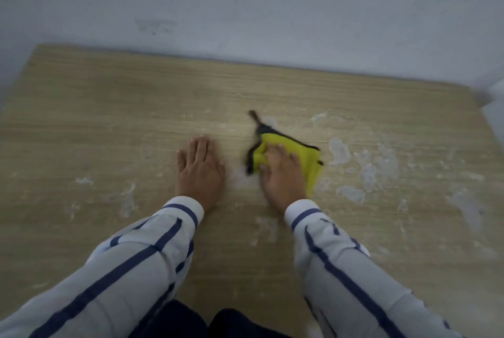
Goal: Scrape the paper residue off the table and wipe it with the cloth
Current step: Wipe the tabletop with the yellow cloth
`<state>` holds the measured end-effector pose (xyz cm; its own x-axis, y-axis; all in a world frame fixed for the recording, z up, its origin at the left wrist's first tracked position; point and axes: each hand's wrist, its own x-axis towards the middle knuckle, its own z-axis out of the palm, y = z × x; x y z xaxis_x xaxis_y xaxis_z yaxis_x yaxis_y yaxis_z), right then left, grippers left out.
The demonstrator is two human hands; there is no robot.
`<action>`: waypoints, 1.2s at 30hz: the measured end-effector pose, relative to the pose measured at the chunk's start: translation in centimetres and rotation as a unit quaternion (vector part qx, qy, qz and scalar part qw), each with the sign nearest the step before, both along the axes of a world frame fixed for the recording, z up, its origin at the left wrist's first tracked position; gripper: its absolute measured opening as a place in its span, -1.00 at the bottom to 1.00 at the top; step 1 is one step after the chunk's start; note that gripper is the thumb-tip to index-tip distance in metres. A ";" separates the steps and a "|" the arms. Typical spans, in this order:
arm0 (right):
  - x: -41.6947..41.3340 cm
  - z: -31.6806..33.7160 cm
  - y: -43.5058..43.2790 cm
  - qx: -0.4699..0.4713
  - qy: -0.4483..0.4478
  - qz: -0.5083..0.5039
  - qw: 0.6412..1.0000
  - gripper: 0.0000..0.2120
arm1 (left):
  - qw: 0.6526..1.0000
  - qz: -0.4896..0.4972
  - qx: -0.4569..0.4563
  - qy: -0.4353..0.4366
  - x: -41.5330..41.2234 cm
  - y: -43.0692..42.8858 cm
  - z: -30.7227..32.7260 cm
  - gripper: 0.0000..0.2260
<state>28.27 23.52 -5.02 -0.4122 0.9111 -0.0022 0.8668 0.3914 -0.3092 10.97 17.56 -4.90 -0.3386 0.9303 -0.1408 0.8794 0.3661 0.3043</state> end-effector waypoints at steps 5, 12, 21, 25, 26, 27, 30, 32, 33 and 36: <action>2.4 1.3 5.0 0.009 0.127 -0.212 0.969 -0.61 | 1.000 0.012 -0.004 0.001 2.8 2.9 -0.2 -0.48; -0.6 0.0 7.4 0.000 0.012 0.103 0.995 -0.63 | 0.999 0.040 0.001 0.011 4.4 4.7 -0.5 -0.50; 0.1 1.6 11.0 0.017 0.125 -0.066 0.990 -0.65 | 0.999 0.040 -0.008 0.020 4.6 4.8 -0.3 -0.50; -1.7 0.7 10.1 -0.050 0.018 0.138 0.989 -0.67 | 0.999 0.044 -0.004 0.023 4.6 4.9 -0.5 -0.51; -0.3 0.7 11.2 -0.028 0.011 0.097 0.995 -0.66 | 0.999 0.041 -0.004 0.025 4.6 4.9 -0.5 -0.50; 1.7 0.7 12.2 -0.012 0.005 0.035 0.999 -0.64 | 0.999 0.039 -0.004 0.027 4.6 4.8 -0.5 -0.50; 9.1 0.5 14.9 -0.010 0.021 -0.228 0.973 -0.62 | 0.999 0.037 -0.001 0.034 4.6 4.7 -0.6 -0.49; 10.5 1.2 13.8 -0.034 0.060 -0.336 0.939 -0.58 | 0.999 0.036 0.001 0.031 4.6 4.6 -0.5 -0.50; 9.4 1.4 12.4 -0.027 0.069 -0.322 0.944 -0.54 | 0.999 0.034 0.002 0.031 4.6 4.6 -0.5 -0.50; 4.3 1.1 6.0 -0.013 0.059 -0.047 0.997 -0.51 | 0.999 0.025 0.005 0.029 4.4 4.6 -0.5 -0.50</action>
